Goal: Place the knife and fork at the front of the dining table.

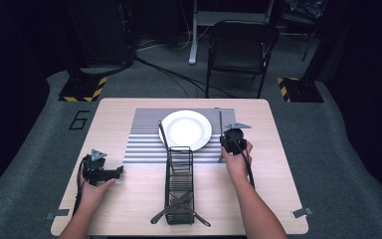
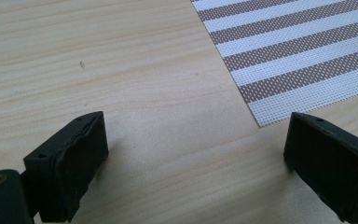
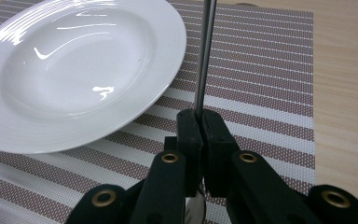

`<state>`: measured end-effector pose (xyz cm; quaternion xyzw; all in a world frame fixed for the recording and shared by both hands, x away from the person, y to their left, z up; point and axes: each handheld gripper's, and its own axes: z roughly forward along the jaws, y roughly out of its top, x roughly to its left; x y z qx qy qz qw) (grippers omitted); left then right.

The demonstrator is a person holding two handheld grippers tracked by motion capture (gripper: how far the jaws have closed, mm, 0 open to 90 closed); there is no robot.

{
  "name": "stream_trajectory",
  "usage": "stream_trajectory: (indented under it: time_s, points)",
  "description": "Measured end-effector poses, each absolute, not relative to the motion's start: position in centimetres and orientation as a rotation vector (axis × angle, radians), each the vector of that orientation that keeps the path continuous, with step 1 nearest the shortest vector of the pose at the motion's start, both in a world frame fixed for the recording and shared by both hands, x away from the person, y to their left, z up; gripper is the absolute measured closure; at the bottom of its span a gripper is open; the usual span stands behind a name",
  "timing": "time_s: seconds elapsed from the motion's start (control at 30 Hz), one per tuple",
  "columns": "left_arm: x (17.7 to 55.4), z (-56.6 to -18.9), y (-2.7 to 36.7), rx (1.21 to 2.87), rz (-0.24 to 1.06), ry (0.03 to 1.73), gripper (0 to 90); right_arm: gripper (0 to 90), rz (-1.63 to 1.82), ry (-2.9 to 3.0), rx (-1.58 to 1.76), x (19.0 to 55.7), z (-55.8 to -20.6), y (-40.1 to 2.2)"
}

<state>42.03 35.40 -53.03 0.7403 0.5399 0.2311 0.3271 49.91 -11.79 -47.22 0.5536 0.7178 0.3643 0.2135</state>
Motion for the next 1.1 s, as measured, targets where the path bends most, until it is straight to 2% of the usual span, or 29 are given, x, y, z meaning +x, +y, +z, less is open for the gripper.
stream_trajectory:
  time_s: [0.5, 1.1]
  points:
    - [42.0, -53.0, 35.4, 1.942, 0.604, 1.410, 6.1, 87.3, 1.037, 1.906, 1.747, 51.7, -49.1, -12.6]
    - [42.0, -53.1, 35.3, 1.942, 0.606, 1.401, 6.1, 87.2, 1.073, 1.843, 1.893, 53.2, -49.8, -12.7]
